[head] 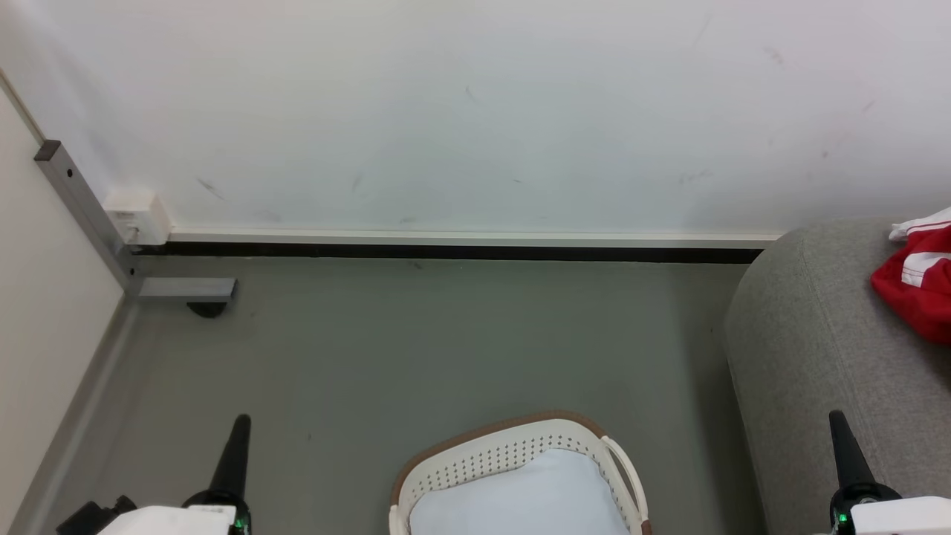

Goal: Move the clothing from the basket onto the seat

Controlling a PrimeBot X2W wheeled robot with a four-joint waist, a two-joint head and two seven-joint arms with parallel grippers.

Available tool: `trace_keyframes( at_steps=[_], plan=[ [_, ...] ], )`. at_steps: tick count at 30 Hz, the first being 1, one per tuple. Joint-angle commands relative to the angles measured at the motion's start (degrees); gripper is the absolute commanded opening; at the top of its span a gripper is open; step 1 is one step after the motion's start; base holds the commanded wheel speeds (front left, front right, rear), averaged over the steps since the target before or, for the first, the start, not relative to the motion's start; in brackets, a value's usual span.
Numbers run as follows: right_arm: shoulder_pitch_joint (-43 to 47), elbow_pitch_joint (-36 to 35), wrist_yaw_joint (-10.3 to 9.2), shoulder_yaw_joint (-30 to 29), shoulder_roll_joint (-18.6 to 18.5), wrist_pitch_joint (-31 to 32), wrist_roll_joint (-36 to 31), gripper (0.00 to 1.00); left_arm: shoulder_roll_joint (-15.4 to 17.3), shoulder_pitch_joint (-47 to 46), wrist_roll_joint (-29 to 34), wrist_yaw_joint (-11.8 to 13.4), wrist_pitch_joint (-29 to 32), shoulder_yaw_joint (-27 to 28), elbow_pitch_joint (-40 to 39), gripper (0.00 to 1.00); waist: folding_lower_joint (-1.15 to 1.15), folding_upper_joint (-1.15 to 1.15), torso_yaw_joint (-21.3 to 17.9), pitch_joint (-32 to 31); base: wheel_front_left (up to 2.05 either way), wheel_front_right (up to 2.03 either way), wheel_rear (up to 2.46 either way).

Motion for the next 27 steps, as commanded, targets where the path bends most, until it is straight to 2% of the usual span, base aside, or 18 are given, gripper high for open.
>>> trace_keyframes(
  at_steps=[1, 27],
  plan=[
    [-0.82, -0.72, -0.08, -0.38, -0.63, 0.36, 1.11, 0.00, 0.07, -0.91, -1.19, 0.04, 0.39, 0.40, -0.46, 0.00, 0.00, 0.00, 0.02, 0.00, 0.00, 0.00, 0.00],
    [-1.07, -2.02, -0.11, -1.73, -0.72, 3.47, 12.89, 0.00, -0.29, -1.57, -11.91, 0.05, 3.41, 2.01, -0.99, 0.00, 0.00, 0.00, 0.46, 0.07, 0.00, 0.00, 0.00]
  ],
)
